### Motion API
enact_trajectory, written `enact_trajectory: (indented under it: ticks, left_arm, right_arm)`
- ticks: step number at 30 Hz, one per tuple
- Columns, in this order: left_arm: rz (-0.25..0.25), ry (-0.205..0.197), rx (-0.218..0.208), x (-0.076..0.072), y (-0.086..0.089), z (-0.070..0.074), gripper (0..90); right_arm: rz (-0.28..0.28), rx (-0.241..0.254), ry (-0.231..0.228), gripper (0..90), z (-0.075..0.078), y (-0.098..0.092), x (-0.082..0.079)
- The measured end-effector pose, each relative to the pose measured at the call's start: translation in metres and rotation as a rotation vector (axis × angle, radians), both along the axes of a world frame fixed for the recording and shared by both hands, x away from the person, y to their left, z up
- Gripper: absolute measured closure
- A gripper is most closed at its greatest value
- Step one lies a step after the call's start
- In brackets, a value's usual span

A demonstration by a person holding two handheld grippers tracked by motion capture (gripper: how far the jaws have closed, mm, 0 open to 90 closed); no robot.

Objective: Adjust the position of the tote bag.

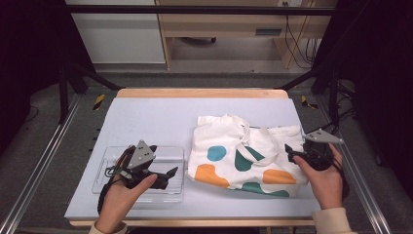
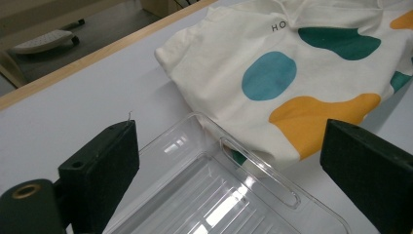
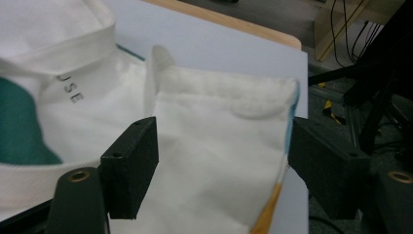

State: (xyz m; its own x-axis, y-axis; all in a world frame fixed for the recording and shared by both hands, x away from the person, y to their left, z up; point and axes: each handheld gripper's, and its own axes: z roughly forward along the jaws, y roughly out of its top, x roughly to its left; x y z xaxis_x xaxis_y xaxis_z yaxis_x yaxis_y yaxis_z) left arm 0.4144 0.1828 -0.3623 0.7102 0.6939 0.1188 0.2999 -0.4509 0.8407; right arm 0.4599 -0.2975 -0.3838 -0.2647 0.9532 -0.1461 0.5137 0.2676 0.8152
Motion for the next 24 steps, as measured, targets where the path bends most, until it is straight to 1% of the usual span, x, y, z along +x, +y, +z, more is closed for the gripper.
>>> enact_trajectory:
  ticks: [1, 2, 3, 4, 5, 6, 7, 8, 9, 10, 11, 12, 14, 15, 16, 17, 18, 19, 20, 23, 24]
  left_arm:
    - [-0.003, -0.004, 0.004, 0.000, 0.000, 0.001, 7.2]
    - [-0.004, -0.007, 0.004, -0.001, 0.000, 0.002, 7.2]
    - [-0.009, -0.005, -0.006, -0.001, -0.001, 0.003, 7.3]
    - [-0.009, -0.006, -0.009, -0.002, -0.001, 0.004, 7.2]
    - [-0.009, -0.006, -0.010, -0.002, -0.001, 0.004, 7.2]
    - [-0.010, -0.007, -0.009, -0.003, -0.001, 0.005, 7.3]
    - [-0.012, -0.010, -0.006, -0.003, -0.002, 0.005, 7.3]
    - [-0.013, -0.011, -0.006, -0.004, -0.002, 0.006, 7.2]
    - [-0.015, -0.015, -0.005, -0.005, -0.003, 0.007, 7.3]
    - [-0.017, -0.016, -0.004, -0.005, -0.003, 0.007, 7.2]
    - [-0.019, -0.016, -0.003, -0.005, -0.003, 0.007, 7.2]
    - [-0.019, -0.017, -0.001, -0.006, -0.004, 0.007, 7.2]
    - [-0.021, -0.019, -0.001, -0.006, -0.004, 0.008, 7.2]
    - [-0.022, -0.019, -0.001, -0.006, -0.005, 0.008, 7.2]
    - [-0.024, -0.019, 0.001, -0.006, -0.005, 0.008, 7.2]
    - [-0.026, -0.021, 0.002, -0.007, -0.006, 0.009, 7.2]
    - [-0.026, -0.021, 0.002, -0.007, -0.006, 0.009, 7.2]
    - [-0.029, -0.022, 0.003, -0.007, -0.007, 0.009, 7.3]
    - [-0.031, -0.020, 0.003, -0.007, -0.008, 0.008, 7.2]
    - [-0.034, -0.018, 0.007, -0.008, -0.011, 0.008, 7.2]
    - [-0.037, -0.017, 0.013, -0.008, -0.012, 0.008, 7.3]
  right_arm:
    - [-0.004, -0.040, 0.012, 28.8, 0.002, -0.007, 0.012]
    - [-0.004, -0.040, 0.012, 28.5, 0.002, -0.007, 0.012]
    - [-0.004, -0.064, 0.021, 28.1, 0.002, -0.010, 0.017]
    - [-0.013, -0.075, 0.035, 27.5, 0.002, -0.014, 0.026]
    - [-0.010, -0.022, 0.066, 24.7, 0.000, -0.022, 0.042]
    - [-0.011, -0.007, 0.084, 23.1, -0.002, -0.025, 0.049]
    - [-0.011, -0.007, 0.084, 23.1, -0.002, -0.025, 0.049]
    - [-0.023, 0.009, 0.109, 22.6, -0.004, -0.028, 0.057]
    - [-0.028, 0.031, 0.124, 22.3, -0.007, -0.030, 0.065]
    - [-0.034, 0.076, 0.151, 21.0, -0.010, -0.033, 0.074]
    - [-0.040, 0.129, 0.198, 20.1, -0.017, -0.035, 0.085]
    - [-0.040, 0.129, 0.198, 20.1, -0.017, -0.035, 0.085]
    - [-0.049, 0.171, 0.249, 19.5, -0.024, -0.034, 0.093]
    - [-0.031, 0.218, 0.273, 23.5, -0.030, -0.033, 0.097]
    - [-0.031, 0.218, 0.273, 23.5, -0.030, -0.033, 0.097]
    - [-0.028, 0.202, 0.260, 31.4, -0.031, -0.028, 0.098]
    - [-0.028, 0.202, 0.260, 31.4, -0.031, -0.028, 0.098]
    - [-0.022, 0.192, 0.251, 35.4, -0.031, -0.025, 0.096]
    - [-0.020, 0.177, 0.235, 41.1, -0.030, -0.022, 0.094]
    - [-0.026, 0.166, 0.205, 62.6, -0.028, -0.018, 0.087]
    - [-0.009, 0.150, 0.180, 73.4, -0.026, -0.014, 0.080]
